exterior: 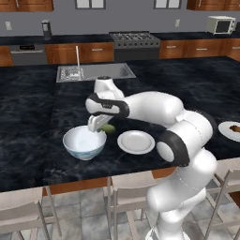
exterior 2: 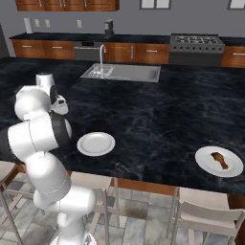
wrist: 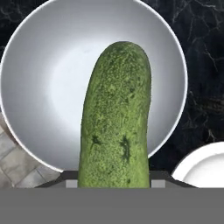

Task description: Pick the chicken drumstick and cucumber from their plates and place them in the bowl. Then put the bowl in the fridge.

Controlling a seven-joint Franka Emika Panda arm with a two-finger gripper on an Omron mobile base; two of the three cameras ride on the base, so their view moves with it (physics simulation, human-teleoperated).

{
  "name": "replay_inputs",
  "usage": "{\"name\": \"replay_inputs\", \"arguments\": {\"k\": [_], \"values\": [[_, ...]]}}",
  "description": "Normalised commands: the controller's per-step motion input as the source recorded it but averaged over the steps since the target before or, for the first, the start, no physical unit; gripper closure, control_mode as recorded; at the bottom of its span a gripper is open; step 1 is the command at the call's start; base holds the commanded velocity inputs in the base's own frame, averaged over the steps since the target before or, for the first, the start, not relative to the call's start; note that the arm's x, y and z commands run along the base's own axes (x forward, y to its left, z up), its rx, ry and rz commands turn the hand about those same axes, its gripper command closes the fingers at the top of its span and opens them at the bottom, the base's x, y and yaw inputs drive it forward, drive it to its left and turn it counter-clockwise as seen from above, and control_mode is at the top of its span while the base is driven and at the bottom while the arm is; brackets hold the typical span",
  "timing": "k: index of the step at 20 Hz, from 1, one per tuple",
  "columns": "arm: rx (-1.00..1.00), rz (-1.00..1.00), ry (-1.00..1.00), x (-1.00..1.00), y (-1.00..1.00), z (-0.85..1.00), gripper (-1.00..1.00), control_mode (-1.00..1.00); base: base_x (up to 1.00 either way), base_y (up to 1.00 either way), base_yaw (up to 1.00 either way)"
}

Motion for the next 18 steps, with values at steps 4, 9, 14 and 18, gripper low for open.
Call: {"name": "replay_inputs", "arguments": {"k": [4, 9, 14, 18], "values": [[0.00, -0.01, -0.12, 0.17, 0.53, -0.25, 1.00, -1.00, 0.00, 0.00, 0.00], [0.02, 0.00, -0.11, 0.19, 0.46, -0.23, 1.00, -1.00, 0.00, 0.00, 0.00], [0.01, -0.07, -0.08, 0.06, 0.27, -0.18, 1.00, -1.00, 0.00, 0.00, 0.00], [0.00, -0.12, -0.05, 0.00, 0.12, -0.12, 1.00, -1.00, 0.00, 0.00, 0.00]]}}
